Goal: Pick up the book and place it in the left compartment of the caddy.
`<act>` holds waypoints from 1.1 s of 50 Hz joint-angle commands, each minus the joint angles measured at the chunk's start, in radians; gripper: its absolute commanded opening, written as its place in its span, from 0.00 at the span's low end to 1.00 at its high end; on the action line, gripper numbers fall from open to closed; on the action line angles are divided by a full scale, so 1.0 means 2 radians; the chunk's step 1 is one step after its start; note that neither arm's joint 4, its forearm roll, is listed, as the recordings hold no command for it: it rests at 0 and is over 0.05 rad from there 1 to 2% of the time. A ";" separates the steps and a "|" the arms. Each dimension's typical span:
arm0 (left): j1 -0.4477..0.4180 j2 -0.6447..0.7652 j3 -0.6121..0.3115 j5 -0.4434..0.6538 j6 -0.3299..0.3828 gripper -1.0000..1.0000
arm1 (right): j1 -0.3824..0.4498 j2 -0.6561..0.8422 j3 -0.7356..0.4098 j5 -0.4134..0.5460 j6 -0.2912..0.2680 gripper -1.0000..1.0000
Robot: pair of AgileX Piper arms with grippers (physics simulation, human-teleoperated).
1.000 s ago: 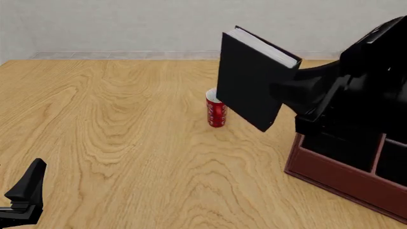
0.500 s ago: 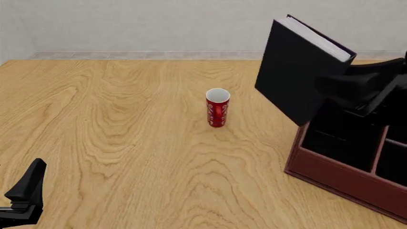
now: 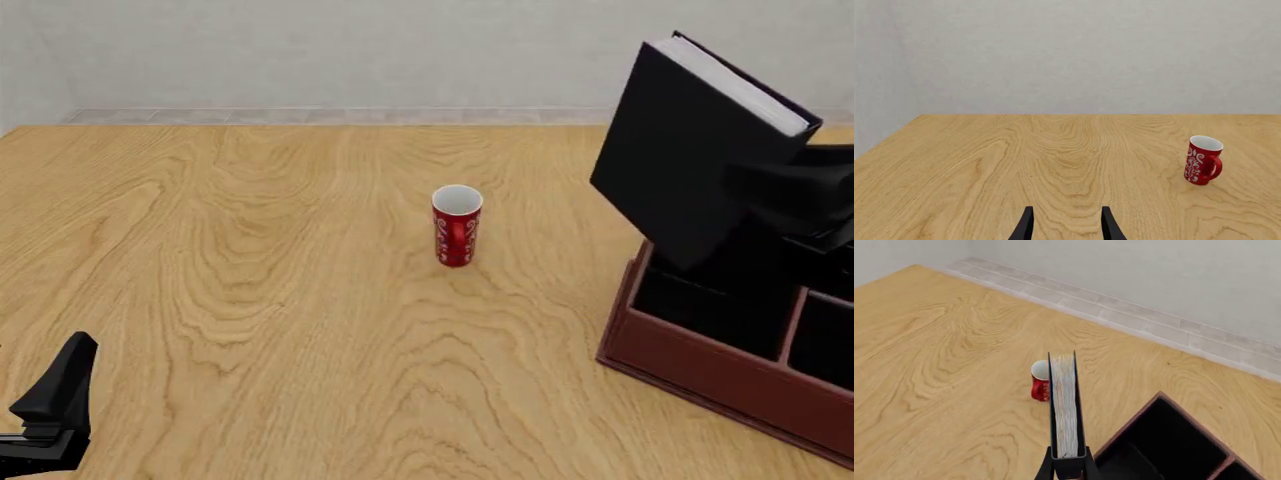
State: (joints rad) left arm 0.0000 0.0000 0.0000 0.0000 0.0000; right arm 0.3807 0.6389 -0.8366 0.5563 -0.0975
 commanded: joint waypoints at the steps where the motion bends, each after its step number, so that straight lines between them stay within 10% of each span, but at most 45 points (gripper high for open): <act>1: 0.000 0.000 0.000 0.000 0.000 1.00 | -0.029 -0.021 -0.002 0.013 0.008 0.00; 19: 0.000 0.000 0.000 0.000 0.000 1.00 | -0.076 -0.055 -0.016 0.032 0.050 0.00; 55: 0.000 0.000 0.000 0.000 0.000 1.00 | -0.219 -0.077 0.032 0.020 -0.010 0.00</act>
State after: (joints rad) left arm 0.0000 0.0000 0.0000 0.0000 0.0000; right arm 0.0200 0.4943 -0.7802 0.6088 -0.1065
